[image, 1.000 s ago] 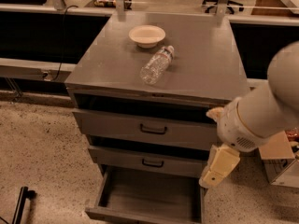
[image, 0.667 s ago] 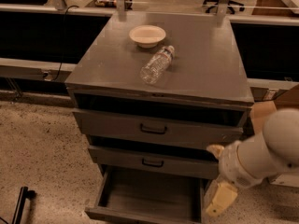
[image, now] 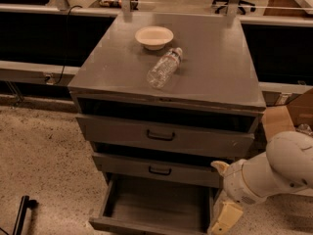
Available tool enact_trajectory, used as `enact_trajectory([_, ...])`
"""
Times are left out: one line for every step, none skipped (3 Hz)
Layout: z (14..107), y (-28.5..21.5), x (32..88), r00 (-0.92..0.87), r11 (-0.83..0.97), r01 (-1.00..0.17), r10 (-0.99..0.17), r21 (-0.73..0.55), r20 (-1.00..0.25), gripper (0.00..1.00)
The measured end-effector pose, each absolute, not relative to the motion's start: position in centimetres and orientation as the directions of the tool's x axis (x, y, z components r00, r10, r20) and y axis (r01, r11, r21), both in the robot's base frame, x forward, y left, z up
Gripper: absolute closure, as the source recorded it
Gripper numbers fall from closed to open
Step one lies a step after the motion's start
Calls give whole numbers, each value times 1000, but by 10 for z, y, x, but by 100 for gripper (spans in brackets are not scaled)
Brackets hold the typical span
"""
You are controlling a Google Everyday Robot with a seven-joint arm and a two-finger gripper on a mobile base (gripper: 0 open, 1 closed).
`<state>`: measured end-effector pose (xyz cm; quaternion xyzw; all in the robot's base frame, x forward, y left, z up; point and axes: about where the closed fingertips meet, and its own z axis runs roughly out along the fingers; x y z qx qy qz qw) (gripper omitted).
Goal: Close bottom drawer
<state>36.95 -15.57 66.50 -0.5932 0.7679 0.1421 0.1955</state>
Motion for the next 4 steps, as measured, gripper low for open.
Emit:
enact_trajectory([630, -122, 365, -176, 212, -977, -812, 0, -557, 0])
enact_trajectory([578, -81, 356, -107, 182, -983, -713, -36, -693, 0])
enact_trajectory([559, -76, 366, -63, 204, -974, -673, -102, -737, 0])
enact_trajectory([544, -63, 371, -59, 141, -989, -649, -45, -759, 0])
